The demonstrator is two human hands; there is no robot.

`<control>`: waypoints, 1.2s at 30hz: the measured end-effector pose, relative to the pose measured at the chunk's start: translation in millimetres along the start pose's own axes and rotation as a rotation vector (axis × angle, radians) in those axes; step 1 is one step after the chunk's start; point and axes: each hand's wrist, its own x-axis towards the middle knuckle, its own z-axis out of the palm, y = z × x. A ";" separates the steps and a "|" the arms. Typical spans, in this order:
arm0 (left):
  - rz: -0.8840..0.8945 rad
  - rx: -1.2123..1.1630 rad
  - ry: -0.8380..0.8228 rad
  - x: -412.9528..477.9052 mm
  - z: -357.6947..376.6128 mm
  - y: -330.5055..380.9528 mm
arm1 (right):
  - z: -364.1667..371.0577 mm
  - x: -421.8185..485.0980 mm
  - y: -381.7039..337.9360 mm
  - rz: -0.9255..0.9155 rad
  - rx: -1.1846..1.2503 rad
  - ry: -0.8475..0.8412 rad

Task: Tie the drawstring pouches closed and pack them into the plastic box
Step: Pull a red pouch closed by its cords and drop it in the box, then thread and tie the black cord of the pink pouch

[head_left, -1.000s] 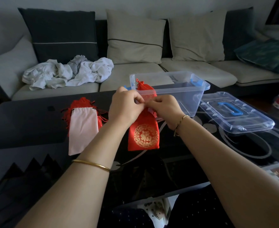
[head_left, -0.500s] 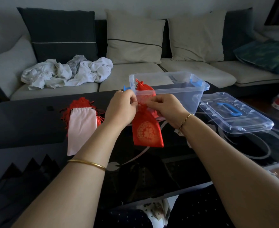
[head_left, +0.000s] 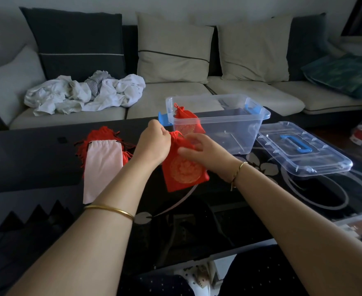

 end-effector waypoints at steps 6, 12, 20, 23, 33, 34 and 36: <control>-0.098 -0.203 0.023 9.2 0.6 0.4 | -12.3 -3.3 5.9 -0.100 -0.202 0.258; -0.181 -0.580 -0.021 22.9 -5.1 6.3 | -32.1 8.7 -16.6 -0.273 -0.160 0.398; -0.235 -0.502 -0.008 62.1 -12.6 12.8 | -61.1 110.7 -62.0 -0.189 -0.338 0.508; -0.218 -0.485 -0.008 73.8 -9.9 7.9 | -57.6 140.7 -60.9 -0.013 -0.572 0.333; -0.261 -0.481 -0.001 78.0 -9.5 -4.7 | -41.7 147.1 -63.0 -0.107 -0.656 0.137; -0.263 -0.473 -0.001 77.2 -9.8 -5.5 | -38.0 143.8 -64.6 -0.078 -0.609 0.050; -0.262 -0.457 -0.006 75.2 -9.9 -6.9 | -32.7 141.6 -64.6 -0.008 -0.696 -0.082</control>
